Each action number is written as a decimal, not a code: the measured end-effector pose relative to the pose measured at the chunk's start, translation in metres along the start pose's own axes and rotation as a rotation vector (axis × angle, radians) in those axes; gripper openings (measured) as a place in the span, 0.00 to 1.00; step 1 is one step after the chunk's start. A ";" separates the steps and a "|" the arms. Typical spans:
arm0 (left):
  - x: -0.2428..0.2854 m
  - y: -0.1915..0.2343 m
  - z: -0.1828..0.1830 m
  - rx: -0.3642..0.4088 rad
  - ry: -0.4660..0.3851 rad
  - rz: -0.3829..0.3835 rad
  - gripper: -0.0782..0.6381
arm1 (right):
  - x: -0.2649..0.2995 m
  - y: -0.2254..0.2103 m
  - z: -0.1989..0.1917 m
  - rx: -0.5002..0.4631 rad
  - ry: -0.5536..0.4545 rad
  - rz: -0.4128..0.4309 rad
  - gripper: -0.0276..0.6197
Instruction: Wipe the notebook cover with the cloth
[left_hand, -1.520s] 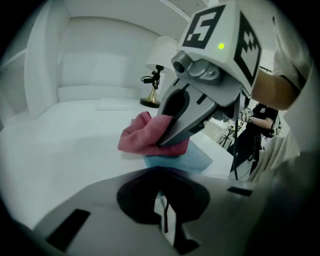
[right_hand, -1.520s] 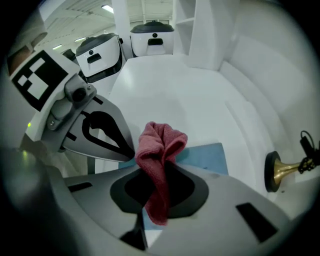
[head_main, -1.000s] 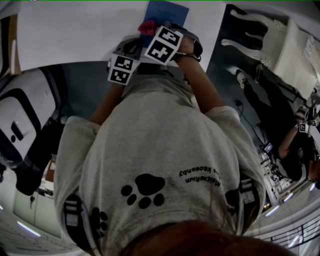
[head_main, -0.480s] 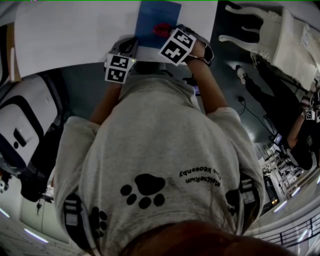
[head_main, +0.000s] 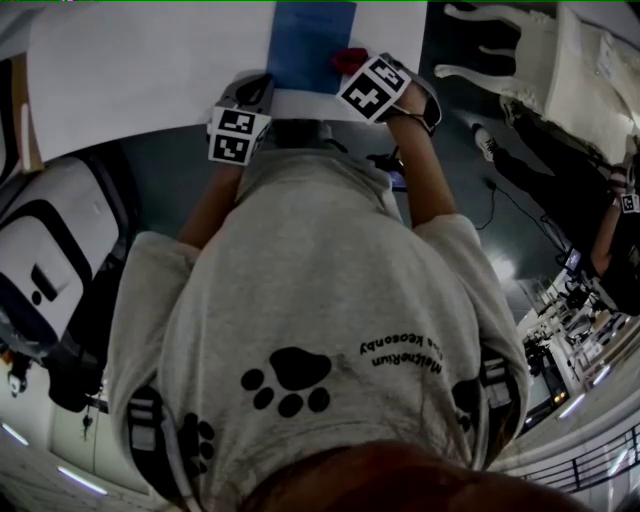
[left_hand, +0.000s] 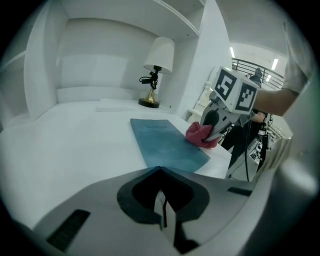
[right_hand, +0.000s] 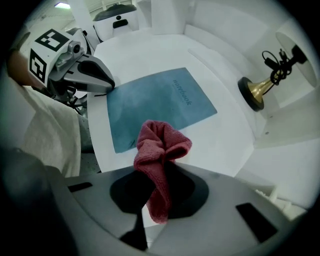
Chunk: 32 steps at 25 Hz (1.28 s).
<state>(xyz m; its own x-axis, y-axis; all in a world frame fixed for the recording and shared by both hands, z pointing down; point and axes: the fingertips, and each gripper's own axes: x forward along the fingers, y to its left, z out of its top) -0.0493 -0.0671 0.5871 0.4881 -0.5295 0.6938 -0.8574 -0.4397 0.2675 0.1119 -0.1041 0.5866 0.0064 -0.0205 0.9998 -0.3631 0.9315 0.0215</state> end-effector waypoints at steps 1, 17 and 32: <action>0.000 0.000 -0.001 -0.002 0.001 -0.002 0.13 | 0.000 -0.001 -0.006 0.014 0.010 -0.003 0.14; -0.004 -0.007 -0.007 -0.020 0.023 -0.023 0.13 | -0.055 0.035 0.082 -0.115 -0.232 -0.030 0.14; -0.006 -0.005 -0.010 -0.020 0.029 -0.026 0.13 | -0.014 0.093 0.133 -0.241 -0.212 0.143 0.14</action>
<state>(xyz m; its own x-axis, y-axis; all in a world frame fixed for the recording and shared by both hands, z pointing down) -0.0499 -0.0545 0.5878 0.5054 -0.4970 0.7054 -0.8478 -0.4381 0.2988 -0.0461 -0.0659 0.5749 -0.2316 0.0649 0.9706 -0.1161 0.9888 -0.0938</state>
